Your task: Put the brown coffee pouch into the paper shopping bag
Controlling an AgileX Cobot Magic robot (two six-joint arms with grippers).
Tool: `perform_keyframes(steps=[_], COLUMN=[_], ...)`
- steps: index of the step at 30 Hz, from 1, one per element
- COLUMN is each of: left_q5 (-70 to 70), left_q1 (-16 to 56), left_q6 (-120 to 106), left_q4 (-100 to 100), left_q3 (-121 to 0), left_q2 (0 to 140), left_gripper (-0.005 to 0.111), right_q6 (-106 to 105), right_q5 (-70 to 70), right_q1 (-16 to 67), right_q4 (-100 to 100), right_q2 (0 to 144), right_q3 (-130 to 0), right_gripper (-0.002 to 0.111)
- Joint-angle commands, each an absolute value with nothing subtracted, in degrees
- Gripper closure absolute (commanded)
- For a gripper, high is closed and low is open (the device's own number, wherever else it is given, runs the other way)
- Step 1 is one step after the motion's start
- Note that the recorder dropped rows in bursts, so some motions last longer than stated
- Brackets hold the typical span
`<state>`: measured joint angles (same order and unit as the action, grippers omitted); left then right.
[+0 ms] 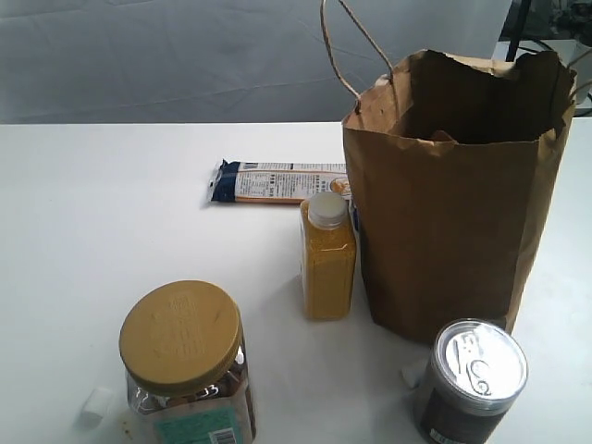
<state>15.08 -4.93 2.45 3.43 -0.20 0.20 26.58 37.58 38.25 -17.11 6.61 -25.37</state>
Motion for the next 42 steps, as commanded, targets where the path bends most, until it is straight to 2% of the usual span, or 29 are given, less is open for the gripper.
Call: perform_keyframes(steps=[1, 8, 13, 17, 23, 42], left_q5=[14.9, 14.9, 14.9, 14.9, 14.9, 14.9], left_q1=[-5.1, -5.1, -5.1, -5.1, -5.1, -5.1], left_q6=[2.6, 2.6, 2.6, 2.6, 2.6, 2.6], left_q4=[3.7, 3.7, 3.7, 3.7, 3.7, 3.7], left_q3=[0.0, 0.0, 0.0, 0.0, 0.0, 0.0], left_q2=[0.0, 0.0, 0.0, 0.0, 0.0, 0.0], left_gripper=[0.107, 0.107, 0.107, 0.107, 0.107, 0.107], right_q6=[22.3, 23.4, 18.2, 11.2, -1.6, 0.0], right_q5=[29.7, 26.9, 17.7, 11.9, 10.9, 10.0], right_q1=[28.1, 17.1, 13.8, 13.8, 13.8, 15.0], right_q4=[-8.3, -1.0, 0.0, 1.7, 3.5, -0.4], right_q2=[0.0, 0.0, 0.0, 0.0, 0.0, 0.0], right_q3=[-18.1, -15.7, -9.9, -3.6, 0.0, 0.0], right_gripper=[0.108, 0.108, 0.108, 0.108, 0.108, 0.108])
